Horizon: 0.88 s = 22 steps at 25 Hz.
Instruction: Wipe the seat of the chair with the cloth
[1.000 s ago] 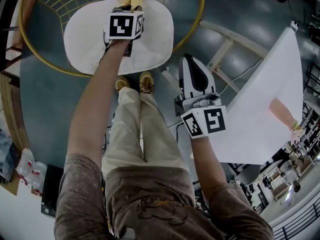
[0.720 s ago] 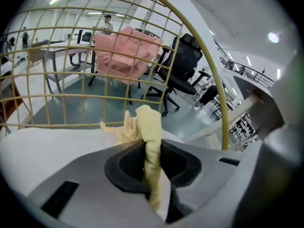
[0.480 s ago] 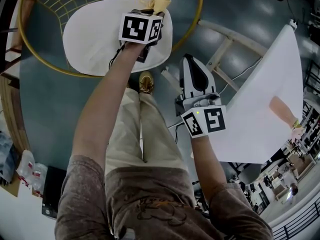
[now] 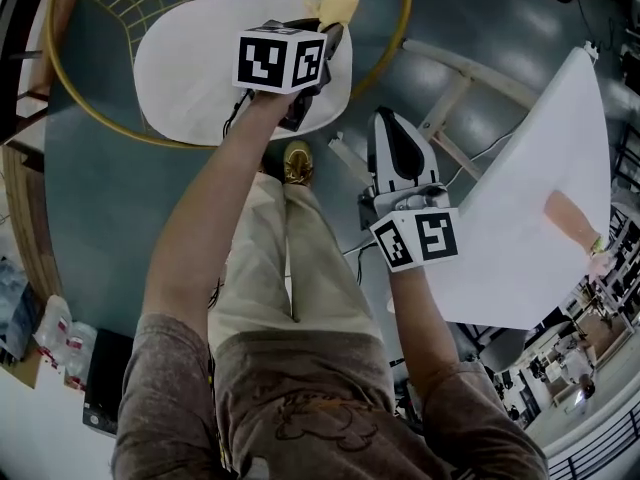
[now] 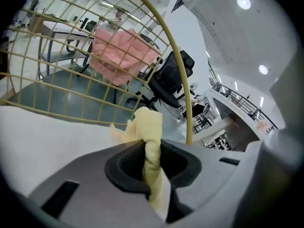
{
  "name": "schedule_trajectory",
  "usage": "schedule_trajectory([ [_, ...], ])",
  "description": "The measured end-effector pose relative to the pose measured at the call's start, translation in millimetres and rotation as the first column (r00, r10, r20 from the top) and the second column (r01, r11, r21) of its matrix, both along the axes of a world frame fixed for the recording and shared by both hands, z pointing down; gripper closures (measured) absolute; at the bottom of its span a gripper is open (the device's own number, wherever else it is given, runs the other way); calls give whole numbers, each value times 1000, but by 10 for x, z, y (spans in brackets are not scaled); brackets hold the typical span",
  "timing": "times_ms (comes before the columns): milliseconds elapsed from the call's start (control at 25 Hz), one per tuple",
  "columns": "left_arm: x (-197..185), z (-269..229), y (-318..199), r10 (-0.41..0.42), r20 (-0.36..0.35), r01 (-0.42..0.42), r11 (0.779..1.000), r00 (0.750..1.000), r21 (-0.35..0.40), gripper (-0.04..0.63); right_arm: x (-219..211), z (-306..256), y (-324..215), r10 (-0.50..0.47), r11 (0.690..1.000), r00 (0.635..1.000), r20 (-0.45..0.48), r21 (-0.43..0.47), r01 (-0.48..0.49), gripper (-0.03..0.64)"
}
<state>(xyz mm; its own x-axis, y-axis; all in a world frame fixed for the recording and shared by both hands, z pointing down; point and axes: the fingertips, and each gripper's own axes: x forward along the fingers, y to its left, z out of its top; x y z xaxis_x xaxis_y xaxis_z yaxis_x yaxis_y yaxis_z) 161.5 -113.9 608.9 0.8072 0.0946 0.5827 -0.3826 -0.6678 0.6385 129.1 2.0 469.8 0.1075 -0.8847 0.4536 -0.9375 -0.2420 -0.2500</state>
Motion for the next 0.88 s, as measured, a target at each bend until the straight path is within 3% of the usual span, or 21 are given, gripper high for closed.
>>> schedule_trajectory([
  [280,-659,-202,-306,-108,29,106,993,994,57,520,-130,17,-25,-51,999,999,-11,5,51,589],
  [520,-1486,-209,-577,-226,103,214,970,969,112,520,-274,12,-91,-96,995,995,-20,8,97,589],
  [880,-2569,-405,-854,-313,174,276,938,934,209,520,-552,-10,-189,-137,990,991,3,22,137,589],
])
